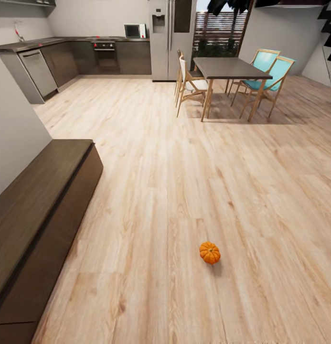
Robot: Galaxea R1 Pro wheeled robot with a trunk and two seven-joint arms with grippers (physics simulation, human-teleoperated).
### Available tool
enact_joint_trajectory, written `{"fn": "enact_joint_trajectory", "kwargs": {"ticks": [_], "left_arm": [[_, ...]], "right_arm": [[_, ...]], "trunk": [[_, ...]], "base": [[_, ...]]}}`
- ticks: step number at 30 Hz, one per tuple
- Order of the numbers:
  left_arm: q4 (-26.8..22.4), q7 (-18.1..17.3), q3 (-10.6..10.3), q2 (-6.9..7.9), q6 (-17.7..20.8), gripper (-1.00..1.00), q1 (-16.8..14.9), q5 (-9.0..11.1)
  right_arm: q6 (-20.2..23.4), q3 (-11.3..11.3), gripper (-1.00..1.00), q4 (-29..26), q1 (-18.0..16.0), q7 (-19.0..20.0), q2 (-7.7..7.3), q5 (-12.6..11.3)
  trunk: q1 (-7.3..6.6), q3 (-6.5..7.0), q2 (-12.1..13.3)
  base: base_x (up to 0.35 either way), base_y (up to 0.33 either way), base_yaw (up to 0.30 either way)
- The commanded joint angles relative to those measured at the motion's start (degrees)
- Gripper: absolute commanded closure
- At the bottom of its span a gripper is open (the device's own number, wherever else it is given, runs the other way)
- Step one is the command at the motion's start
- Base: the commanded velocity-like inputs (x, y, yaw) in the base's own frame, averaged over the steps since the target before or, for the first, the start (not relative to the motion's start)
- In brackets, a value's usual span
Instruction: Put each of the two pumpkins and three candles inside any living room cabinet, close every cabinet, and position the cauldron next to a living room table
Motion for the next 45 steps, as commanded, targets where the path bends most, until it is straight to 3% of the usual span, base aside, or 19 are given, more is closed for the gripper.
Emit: {"fn": "enact_joint_trajectory", "kwargs": {"ticks": [1,45], "left_arm": [[0.0,0.0,0.0,0.0,0.0,-1.0,0.0,0.0],[0.0,-0.1,0.0,0.0,0.0,-1.0,0.0,0.0]], "right_arm": [[0.0,0.0,-1.0,0.0,0.0,0.0,0.0,0.0],[0.0,0.0,-1.0,0.0,0.0,0.0,0.0,0.0]], "trunk": [[0.0,0.05,0.0],[0.0,2.14,0.0]], "base": [[0.0,0.0,-0.282],[0.0,0.0,-0.282]]}}
